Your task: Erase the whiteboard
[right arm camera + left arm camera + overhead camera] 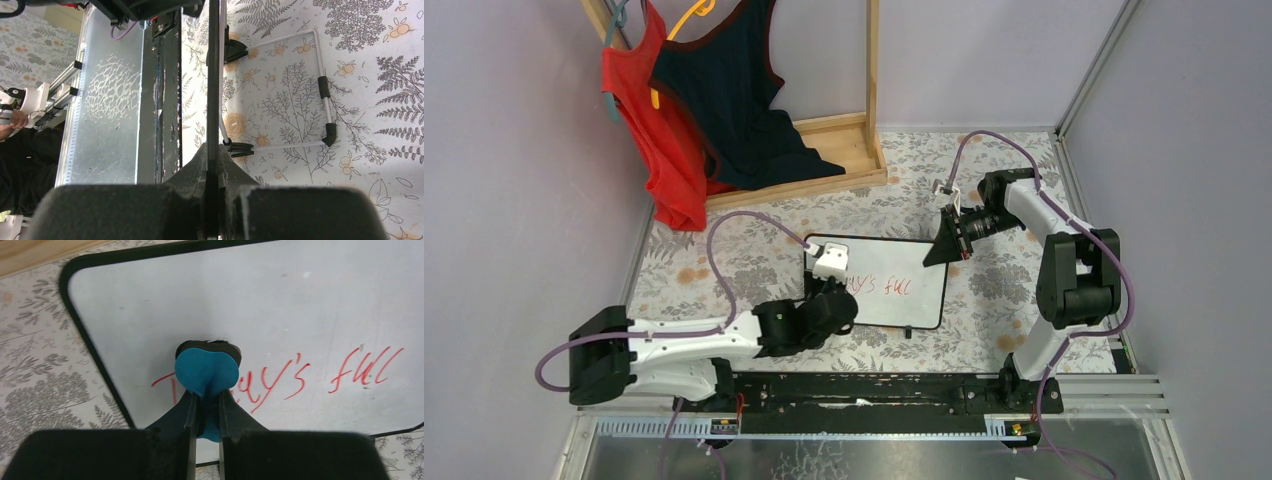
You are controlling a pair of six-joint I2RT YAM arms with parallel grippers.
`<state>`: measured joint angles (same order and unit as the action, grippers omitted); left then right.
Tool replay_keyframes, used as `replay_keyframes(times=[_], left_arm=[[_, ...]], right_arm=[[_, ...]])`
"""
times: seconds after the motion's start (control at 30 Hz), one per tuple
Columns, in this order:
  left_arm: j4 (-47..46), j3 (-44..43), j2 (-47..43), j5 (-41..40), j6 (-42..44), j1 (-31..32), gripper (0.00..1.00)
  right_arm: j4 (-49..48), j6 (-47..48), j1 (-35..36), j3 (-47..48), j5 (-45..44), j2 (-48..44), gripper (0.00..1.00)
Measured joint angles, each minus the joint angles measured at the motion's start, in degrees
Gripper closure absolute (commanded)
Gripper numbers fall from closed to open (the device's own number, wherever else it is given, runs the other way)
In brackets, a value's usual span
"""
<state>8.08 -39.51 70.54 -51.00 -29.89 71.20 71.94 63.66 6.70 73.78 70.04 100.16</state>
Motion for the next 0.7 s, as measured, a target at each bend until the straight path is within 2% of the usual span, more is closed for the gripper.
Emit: replay_keyframes(times=[0.23, 0.7], left_arm=[[3.78, 2.86, -4.79, -2.38, -1.6, -1.11, 0.99], [4.31, 2.03, 0.68, -4.72, -1.73, -1.18, 1.0]], right_arm=[[1.68, 1.97, 0.0, 0.33, 0.15, 0.72, 1.0], [2.6, 2.36, -0.11, 0.63, 0.0, 1.05, 1.0]])
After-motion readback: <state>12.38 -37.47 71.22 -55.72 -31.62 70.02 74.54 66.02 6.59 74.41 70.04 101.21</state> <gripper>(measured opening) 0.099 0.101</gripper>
